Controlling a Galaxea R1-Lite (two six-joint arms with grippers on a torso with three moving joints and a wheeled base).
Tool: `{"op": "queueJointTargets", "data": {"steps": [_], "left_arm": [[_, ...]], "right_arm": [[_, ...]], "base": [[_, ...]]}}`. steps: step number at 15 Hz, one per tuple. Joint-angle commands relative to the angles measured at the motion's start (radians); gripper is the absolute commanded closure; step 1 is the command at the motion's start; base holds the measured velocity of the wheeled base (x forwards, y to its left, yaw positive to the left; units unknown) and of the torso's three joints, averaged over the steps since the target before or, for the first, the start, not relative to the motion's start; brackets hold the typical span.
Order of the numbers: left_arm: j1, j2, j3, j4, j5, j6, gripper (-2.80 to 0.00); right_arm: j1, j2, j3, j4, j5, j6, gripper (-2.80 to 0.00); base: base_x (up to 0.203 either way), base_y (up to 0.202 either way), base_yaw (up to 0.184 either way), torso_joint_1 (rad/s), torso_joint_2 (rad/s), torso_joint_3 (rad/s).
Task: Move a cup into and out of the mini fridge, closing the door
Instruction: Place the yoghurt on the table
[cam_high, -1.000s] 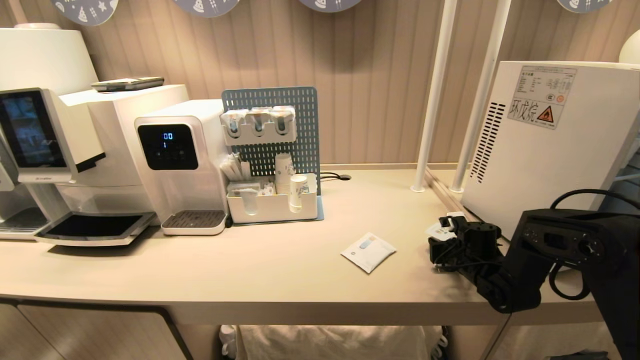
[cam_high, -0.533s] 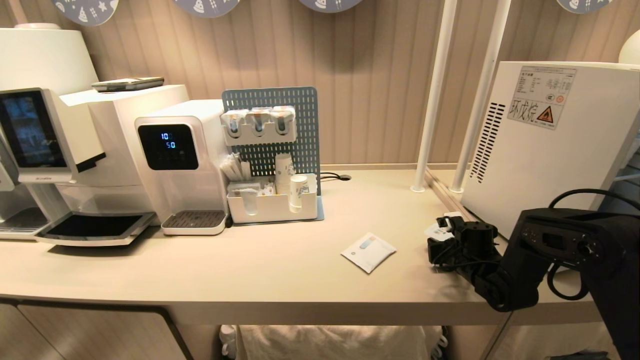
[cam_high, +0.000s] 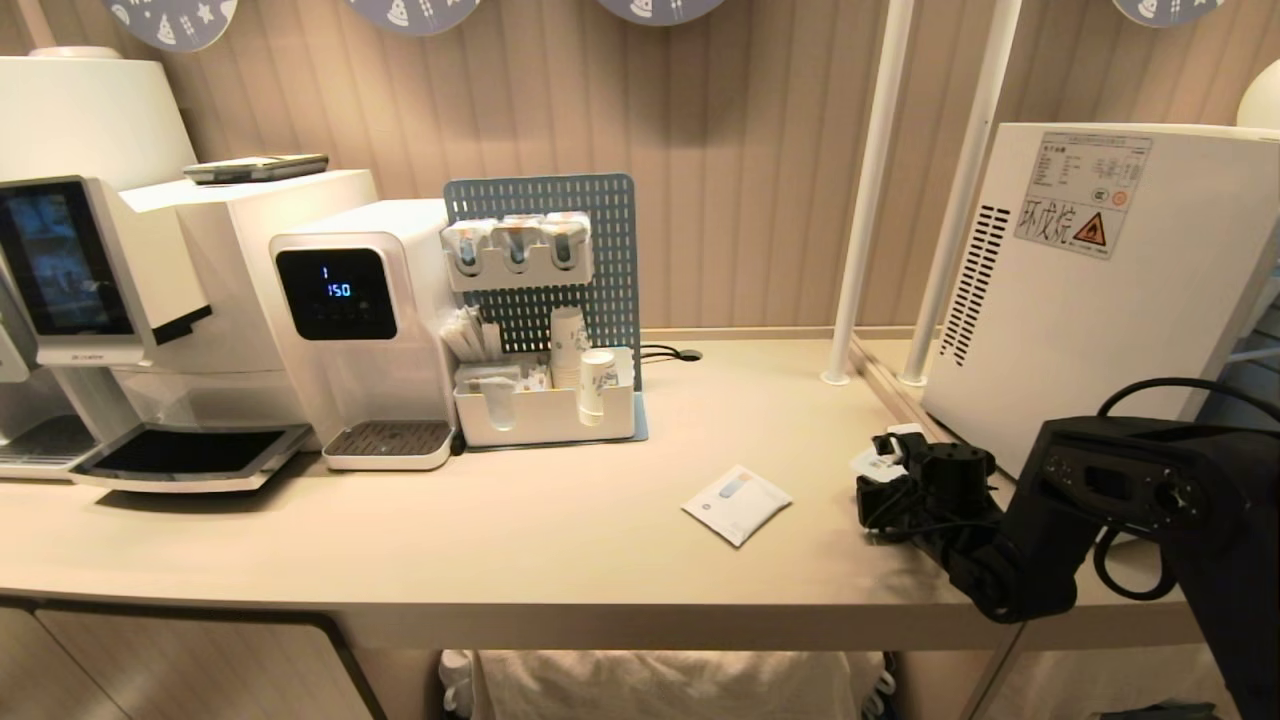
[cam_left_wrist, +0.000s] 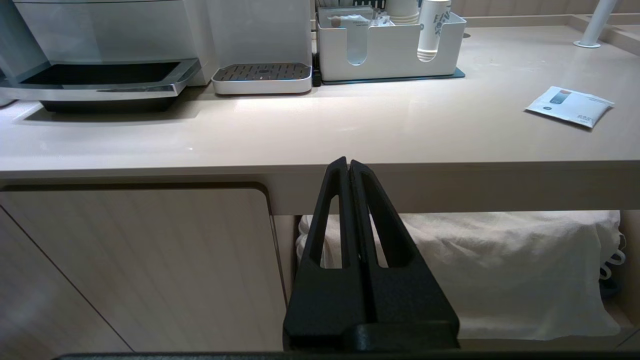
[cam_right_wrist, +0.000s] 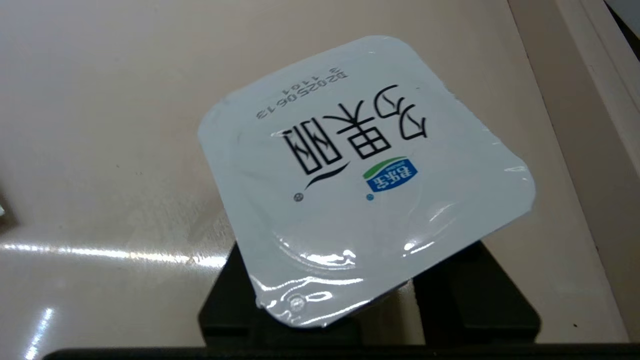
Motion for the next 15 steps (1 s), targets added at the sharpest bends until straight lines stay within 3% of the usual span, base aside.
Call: {"op": "queueJointTargets", "data": {"steps": [1, 9, 15], "left_arm": [[0.0, 0.0, 0.0, 0.0, 0.0, 0.0, 0.0], [0.0, 0.0, 0.0, 0.0, 0.0, 0.0, 0.0], [0.0, 0.0, 0.0, 0.0, 0.0, 0.0, 0.0]], "right_arm": [[0.0, 0.008, -0.002, -0.009, -0.002, -0.008, -2.8], [-0.001, -0.025, 0.031, -0.017, 0.001, -0.006, -2.8], [0.002, -0.195, 0.274, -0.073, 0.008, 0.011, -2.8]], "base": [[0.0, 0.0, 0.0, 0.0, 0.0, 0.0], [0.0, 0.0, 0.0, 0.0, 0.0, 0.0], [0.0, 0.0, 0.0, 0.0, 0.0, 0.0]]}}
